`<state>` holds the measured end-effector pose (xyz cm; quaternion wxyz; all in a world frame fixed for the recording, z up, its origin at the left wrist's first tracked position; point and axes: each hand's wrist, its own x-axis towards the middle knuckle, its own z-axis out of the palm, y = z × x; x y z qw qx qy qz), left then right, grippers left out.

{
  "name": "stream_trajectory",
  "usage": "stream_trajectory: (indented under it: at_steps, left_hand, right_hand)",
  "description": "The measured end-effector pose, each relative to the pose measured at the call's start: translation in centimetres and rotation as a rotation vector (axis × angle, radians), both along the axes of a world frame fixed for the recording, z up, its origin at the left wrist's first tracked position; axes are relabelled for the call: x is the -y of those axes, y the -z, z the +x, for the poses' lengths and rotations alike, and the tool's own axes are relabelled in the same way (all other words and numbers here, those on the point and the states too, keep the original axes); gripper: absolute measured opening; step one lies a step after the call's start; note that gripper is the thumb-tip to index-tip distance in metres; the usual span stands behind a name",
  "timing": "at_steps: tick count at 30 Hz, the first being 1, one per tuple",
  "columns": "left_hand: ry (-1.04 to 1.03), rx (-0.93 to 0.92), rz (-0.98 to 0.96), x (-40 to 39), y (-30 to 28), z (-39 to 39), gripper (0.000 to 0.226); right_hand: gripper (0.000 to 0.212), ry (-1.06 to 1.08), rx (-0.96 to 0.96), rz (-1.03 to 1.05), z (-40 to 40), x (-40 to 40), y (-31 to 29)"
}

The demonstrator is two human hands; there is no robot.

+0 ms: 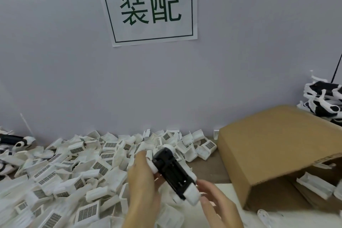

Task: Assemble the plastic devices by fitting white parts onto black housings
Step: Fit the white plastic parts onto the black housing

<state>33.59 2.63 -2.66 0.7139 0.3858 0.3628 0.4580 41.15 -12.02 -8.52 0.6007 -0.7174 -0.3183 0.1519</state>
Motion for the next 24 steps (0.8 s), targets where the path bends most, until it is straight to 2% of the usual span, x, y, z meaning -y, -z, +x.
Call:
stream_trajectory:
  at_steps: [4,6,8,10,12,14,16,19,21,24]
  left_hand:
    - [-0.029,0.087,-0.032,1.1,1.7,1.7,0.036]
    - [-0.036,0.066,0.023,1.3,2.4,2.3,0.036]
    - [-0.008,-0.011,0.180,1.5,2.8,2.6,0.038]
    - [0.078,-0.093,0.415,2.0,2.9,2.6,0.040]
    - [0.210,-0.202,0.672,2.4,2.9,2.6,0.037]
    - [0.338,-0.322,0.898,2.6,3.4,2.7,0.034]
    - [0.474,-0.385,1.051,2.7,3.9,2.7,0.025]
    - [0.657,-0.401,1.110,2.9,3.9,2.5,0.019]
    - [0.734,-0.425,1.077,3.0,3.5,2.2,0.015]
    - [0.798,-0.512,0.973,2.6,3.1,1.7,0.015]
  right_hand:
    - [0.033,0.074,-0.075,-0.008,0.1,-0.5,0.3]
    - [0.025,0.146,-0.154,0.021,0.4,-0.8,0.9]
    - [0.018,0.203,-0.206,0.046,0.9,-0.9,1.3]
    - [0.016,0.220,-0.303,0.077,1.4,-0.8,1.4]
    - [0.027,0.174,-0.529,0.125,1.8,-0.5,0.8]
    - [0.053,0.104,-0.830,0.162,2.2,-0.2,-0.2]
    - [0.073,0.065,-1.047,0.218,2.9,0.0,-1.1]
    - [0.079,0.065,-1.159,0.299,3.7,0.3,-1.2]
    - [0.071,0.090,-1.168,0.328,3.6,0.2,-1.1]
    - [0.047,0.116,-1.151,0.359,3.1,0.1,-1.2]
